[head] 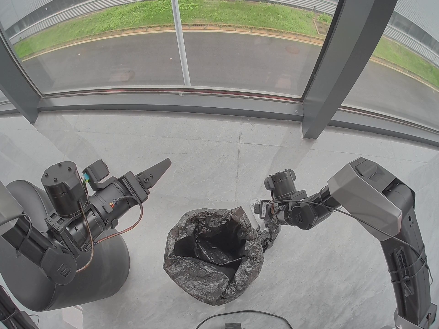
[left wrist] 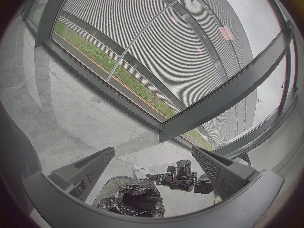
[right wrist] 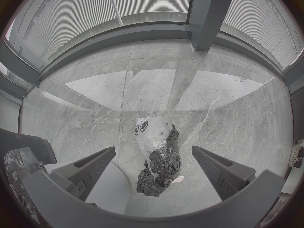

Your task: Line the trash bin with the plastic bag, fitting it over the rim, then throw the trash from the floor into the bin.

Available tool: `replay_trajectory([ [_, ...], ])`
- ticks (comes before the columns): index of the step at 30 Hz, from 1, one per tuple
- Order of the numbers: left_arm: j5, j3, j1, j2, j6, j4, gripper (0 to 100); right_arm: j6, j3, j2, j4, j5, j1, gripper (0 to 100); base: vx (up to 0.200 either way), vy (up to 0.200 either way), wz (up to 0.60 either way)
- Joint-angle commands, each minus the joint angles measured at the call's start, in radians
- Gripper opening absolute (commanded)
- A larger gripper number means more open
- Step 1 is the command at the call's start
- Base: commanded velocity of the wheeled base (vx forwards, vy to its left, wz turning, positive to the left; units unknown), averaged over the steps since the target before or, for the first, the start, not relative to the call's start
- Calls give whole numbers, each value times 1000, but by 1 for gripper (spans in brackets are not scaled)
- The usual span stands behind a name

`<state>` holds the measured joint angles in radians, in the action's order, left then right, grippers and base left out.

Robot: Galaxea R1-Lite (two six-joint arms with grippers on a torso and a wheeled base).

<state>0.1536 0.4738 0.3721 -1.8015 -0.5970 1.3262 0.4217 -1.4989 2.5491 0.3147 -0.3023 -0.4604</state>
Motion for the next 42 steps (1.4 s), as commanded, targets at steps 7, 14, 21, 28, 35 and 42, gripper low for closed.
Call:
replay_trajectory([
  [7, 0, 3, -10, -24, 0, 2, 100, 3, -35, 31, -31, 12, 0, 100, 0, 0, 0],
  [14, 0, 3, -10, -32, 0, 2, 100, 3, -80, 46, 21, 28, 11, 100, 0, 0, 0],
  [21, 0, 3, -10, -35, 0, 4, 100, -15, -119, 65, 7, 63, 19, 100, 0, 0, 0],
  [28, 0, 2, -10, -38, 0, 4, 100, -14, -184, 91, -29, 75, 36, 100, 0, 0, 0],
  [35, 1, 2, -10, -52, 0, 4, 100, -17, -265, 105, -94, 75, 54, 100, 0, 0, 0],
  [42, 3, -3, -10, -67, 0, 44, 100, -73, -354, 115, -100, 77, 69, 100, 0, 0, 0],
])
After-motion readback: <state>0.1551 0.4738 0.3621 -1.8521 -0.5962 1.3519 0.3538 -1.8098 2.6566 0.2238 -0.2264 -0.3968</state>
